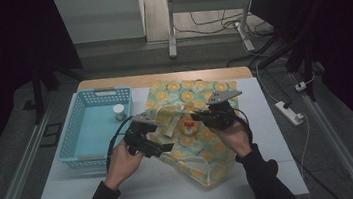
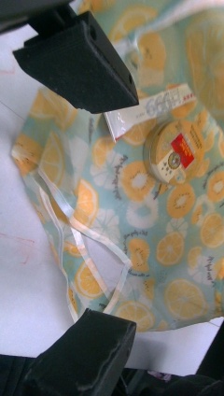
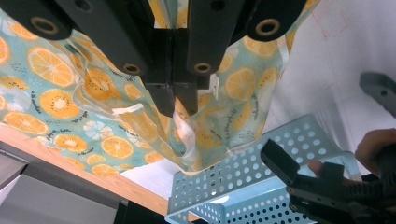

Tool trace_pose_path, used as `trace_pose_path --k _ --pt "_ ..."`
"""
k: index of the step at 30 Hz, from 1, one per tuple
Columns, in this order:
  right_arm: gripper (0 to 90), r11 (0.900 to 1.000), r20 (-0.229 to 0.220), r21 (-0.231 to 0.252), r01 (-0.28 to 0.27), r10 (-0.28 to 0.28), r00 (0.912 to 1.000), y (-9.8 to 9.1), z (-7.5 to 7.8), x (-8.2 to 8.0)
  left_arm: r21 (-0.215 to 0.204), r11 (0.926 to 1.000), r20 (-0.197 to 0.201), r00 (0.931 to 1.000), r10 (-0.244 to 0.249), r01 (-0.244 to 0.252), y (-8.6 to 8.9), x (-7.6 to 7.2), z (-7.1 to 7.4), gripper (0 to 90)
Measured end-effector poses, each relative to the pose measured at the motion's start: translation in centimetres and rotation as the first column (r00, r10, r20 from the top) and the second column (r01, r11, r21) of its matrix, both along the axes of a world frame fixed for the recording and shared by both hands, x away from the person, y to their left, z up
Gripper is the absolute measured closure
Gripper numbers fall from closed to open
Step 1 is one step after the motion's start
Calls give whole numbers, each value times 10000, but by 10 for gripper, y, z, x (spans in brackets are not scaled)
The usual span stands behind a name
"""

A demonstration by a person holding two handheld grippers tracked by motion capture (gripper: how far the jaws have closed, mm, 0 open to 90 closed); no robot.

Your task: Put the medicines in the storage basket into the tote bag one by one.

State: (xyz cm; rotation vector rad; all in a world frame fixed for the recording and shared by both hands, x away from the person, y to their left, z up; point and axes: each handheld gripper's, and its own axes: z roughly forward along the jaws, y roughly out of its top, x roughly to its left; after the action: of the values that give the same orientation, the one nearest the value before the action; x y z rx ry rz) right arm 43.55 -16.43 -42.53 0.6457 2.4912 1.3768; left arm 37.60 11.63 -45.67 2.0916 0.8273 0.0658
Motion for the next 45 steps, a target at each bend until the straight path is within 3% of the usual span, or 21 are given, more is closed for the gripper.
trace_pose_path --k 8,16,23,29,34,39,45 --pt "900 10000 -17 12 -2 2 10000 0 0 0 173 9980 171 9980 600 -603 23 -1 1 0" --pt "899 10000 -16 -25 -37 37 10000 1 -1 0 170 9899 204 9899 1402 -1406 47 5 2 2" --pt "900 10000 -42 -20 -21 21 10000 1 -2 1 685 9807 276 9830 1814 -1829 59 13 -1 0" --pt "900 10000 -72 -50 -35 35 10000 2 -2 1 454 9774 123 9784 2063 -2067 69 19 0 2" --pt "899 10000 -92 -65 -18 18 10000 2 -3 1 297 9780 142 9784 2061 -2064 79 27 4 13" --pt "900 9999 -101 -125 -67 65 9999 3 -4 1 448 9705 181 9715 2365 -2371 90 35 5 11" --pt "899 9999 -132 -120 -53 51 9999 3 -5 1 677 9532 410 9554 2925 -2948 106 47 4 7"
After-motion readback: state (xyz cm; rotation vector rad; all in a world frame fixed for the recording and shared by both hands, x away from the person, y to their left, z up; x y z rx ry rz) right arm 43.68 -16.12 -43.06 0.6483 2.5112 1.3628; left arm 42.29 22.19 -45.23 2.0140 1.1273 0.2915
